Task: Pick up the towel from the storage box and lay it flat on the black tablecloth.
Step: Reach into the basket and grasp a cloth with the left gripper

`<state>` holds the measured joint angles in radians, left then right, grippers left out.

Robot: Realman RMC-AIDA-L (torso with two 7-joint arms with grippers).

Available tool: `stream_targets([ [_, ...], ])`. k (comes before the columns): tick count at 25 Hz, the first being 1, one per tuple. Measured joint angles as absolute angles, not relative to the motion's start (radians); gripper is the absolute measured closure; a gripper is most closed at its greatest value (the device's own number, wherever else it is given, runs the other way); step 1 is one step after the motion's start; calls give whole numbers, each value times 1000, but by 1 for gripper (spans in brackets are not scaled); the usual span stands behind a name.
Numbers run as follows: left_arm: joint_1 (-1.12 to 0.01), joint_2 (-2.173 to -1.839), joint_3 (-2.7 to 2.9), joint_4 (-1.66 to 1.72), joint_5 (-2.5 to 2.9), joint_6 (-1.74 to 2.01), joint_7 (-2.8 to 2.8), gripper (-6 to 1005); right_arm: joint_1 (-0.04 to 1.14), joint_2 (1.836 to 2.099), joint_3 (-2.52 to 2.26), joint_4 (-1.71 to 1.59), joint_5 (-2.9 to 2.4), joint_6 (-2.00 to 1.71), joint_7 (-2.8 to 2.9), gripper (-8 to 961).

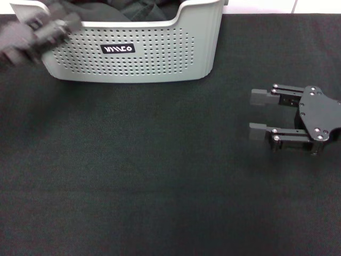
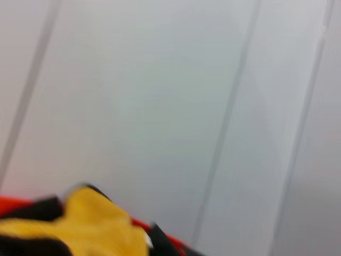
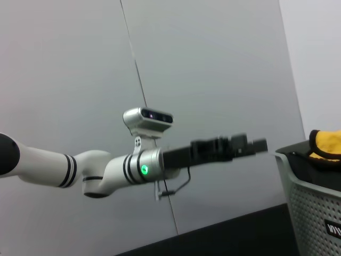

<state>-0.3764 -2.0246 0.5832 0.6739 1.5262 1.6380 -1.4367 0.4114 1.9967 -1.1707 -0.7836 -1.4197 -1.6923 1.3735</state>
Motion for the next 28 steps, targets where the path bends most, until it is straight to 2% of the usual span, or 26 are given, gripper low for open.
stream_targets([
  [6, -409, -2051, 527, 752, 1525, 1512, -1518, 259, 399, 1998, -1169, -776, -1420, -1689, 1364, 203],
  [13, -454, -2088, 531, 757, 1525, 1378, -1515, 262, 380, 2002, -1167, -774, -1414, -1690, 1344, 204],
  [28, -484, -2093, 605, 747, 1520, 1140, -1433, 281, 375, 2011, -1167, -758, -1414, -1695, 1338, 206],
])
